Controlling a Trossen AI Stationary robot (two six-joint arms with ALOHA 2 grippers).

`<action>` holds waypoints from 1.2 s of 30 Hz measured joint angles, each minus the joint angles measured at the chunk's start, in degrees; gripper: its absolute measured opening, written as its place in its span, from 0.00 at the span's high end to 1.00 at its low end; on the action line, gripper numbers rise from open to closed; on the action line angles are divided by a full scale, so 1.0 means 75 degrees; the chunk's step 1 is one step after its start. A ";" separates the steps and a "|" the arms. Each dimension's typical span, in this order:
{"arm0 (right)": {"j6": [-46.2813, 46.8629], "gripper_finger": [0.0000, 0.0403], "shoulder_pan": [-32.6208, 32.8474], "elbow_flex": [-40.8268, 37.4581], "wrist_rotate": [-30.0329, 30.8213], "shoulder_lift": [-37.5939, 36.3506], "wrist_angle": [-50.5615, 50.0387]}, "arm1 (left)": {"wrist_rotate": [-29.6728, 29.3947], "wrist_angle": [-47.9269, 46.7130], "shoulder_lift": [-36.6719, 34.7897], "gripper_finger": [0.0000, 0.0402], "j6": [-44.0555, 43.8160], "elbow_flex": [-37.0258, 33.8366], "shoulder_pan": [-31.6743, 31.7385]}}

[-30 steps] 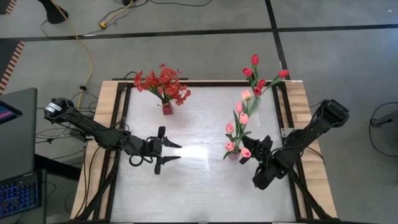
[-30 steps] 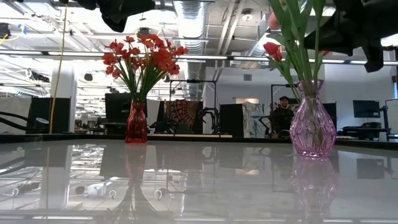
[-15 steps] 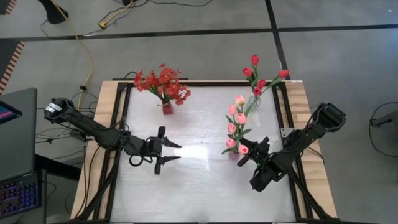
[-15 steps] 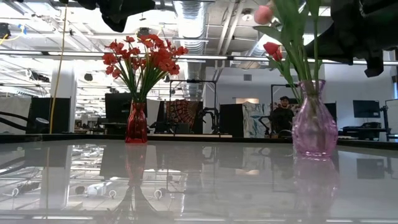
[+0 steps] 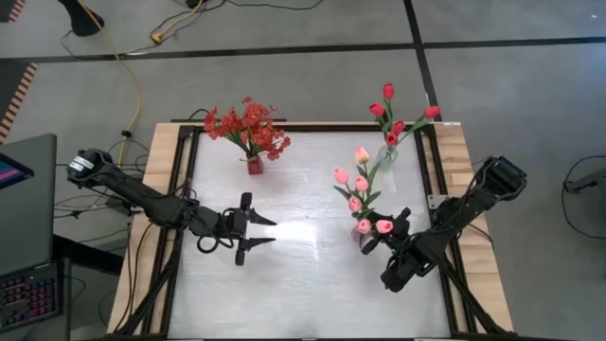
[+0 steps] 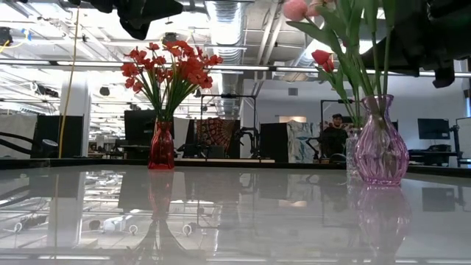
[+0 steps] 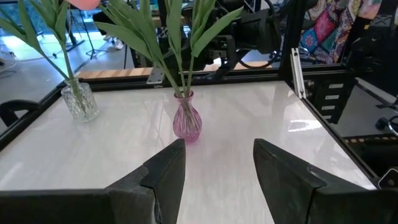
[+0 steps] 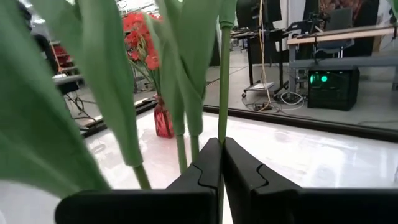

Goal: Sort flowers into vase by color
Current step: Put the pink tulip into the purple flower vase, then adjust the pink tulips in the purple flower vase

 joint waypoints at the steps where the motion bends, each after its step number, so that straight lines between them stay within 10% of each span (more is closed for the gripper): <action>1: -0.0120 0.91 0.0029 0.0000 0.0000 -0.0020 -0.0002 | 0.0000 -0.0001 0.0000 0.56 0.0000 0.0000 0.0000; 25: -0.2981 0.49 0.0503 0.0000 -0.1366 -0.1313 -0.0064 | 0.0000 -0.0012 0.0000 0.56 -0.0019 0.0000 -0.0002; 36: -0.2536 0.51 0.0727 -0.0067 -0.1921 -0.0555 -0.0042 | -0.0007 -0.0012 0.0000 0.56 -0.0105 0.0000 -0.0002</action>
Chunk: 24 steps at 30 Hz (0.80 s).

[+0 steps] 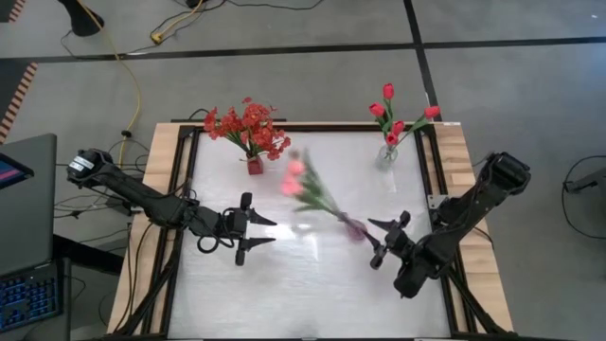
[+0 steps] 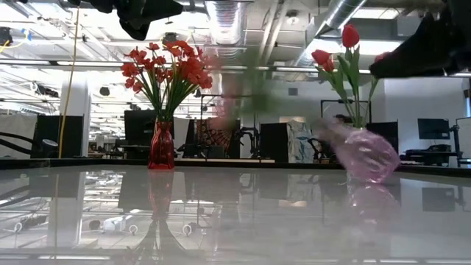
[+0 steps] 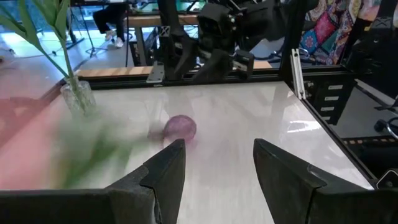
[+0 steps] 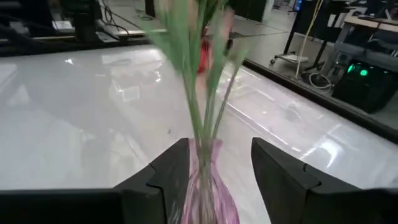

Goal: Sort flowers into vase by color
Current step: Adjust the pink tulips in the purple flower vase

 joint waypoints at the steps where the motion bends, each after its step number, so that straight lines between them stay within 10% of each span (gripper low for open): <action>1: 0.0126 0.52 0.0035 0.0000 0.0012 0.0102 0.0041 | -0.0001 0.0000 0.0000 0.56 -0.0003 0.0000 -0.0001; 6: 0.0260 0.53 0.0042 0.0062 -0.0410 0.0152 0.0154 | -0.0003 0.0000 0.0000 0.56 -0.0012 0.0000 0.0000; 24: -0.2391 0.43 -0.2688 0.1797 -0.6220 0.0098 0.0176 | 0.0060 -0.1412 -0.0003 0.56 -0.1126 -0.0003 -0.0025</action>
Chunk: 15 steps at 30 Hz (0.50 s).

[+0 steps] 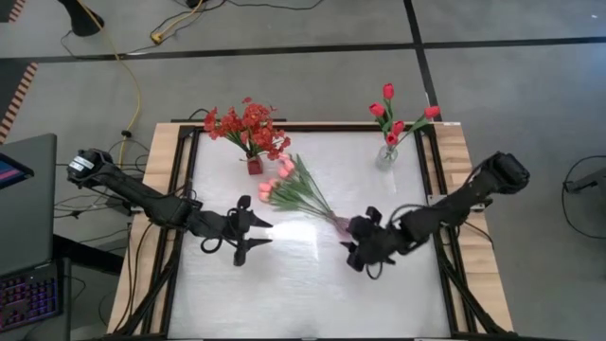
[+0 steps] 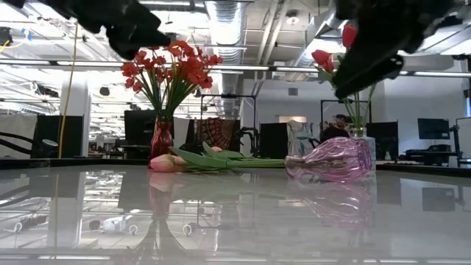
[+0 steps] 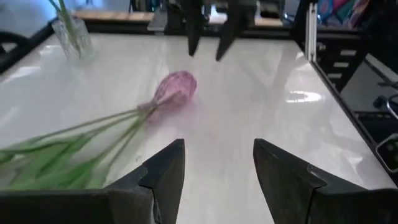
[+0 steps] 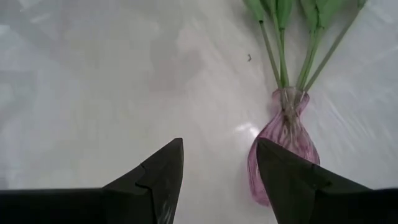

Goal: Sort flowers into vase by color
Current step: Adjust the pink tulips in the purple flower vase

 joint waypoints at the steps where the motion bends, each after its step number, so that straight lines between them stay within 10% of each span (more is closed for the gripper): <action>1: -0.0078 0.43 -0.0196 0.0034 -0.0196 0.0000 0.0007 | -0.0006 -0.0102 0.0000 0.56 -0.0076 0.0000 -0.0024; 15: -0.1156 0.43 -0.1829 0.1028 -0.2193 0.1177 -0.0282 | -0.0523 -0.0553 0.0000 0.56 -0.0034 -0.0003 -0.0574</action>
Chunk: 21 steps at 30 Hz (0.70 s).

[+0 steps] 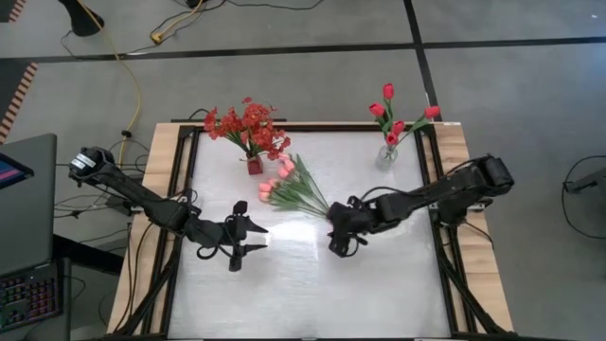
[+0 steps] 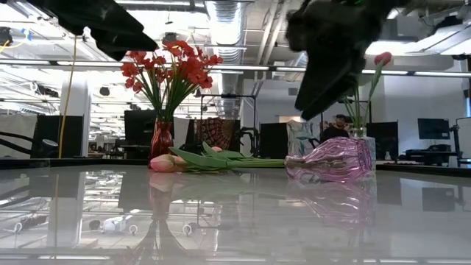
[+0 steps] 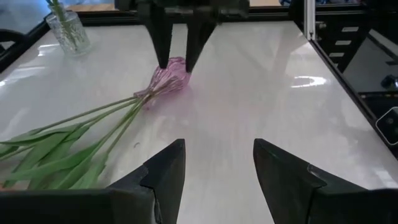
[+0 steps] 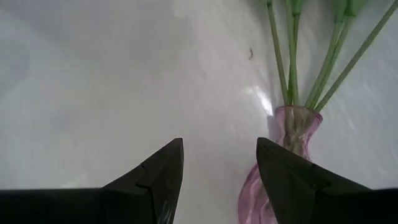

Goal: Sort flowers into vase by color
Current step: Adjust the pink tulips in the purple flower vase

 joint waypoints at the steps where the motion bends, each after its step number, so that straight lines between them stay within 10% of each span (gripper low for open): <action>1: -0.0085 0.43 -0.0060 0.0235 -0.0026 0.0233 -0.0259 | 0.0001 -0.0010 0.0000 0.56 0.0009 0.0000 0.0000; 21: 0.0129 0.43 -0.0755 0.3324 -0.0080 0.3002 -0.3606 | 0.0526 -0.0314 0.0000 0.56 -0.0038 0.0000 -0.0010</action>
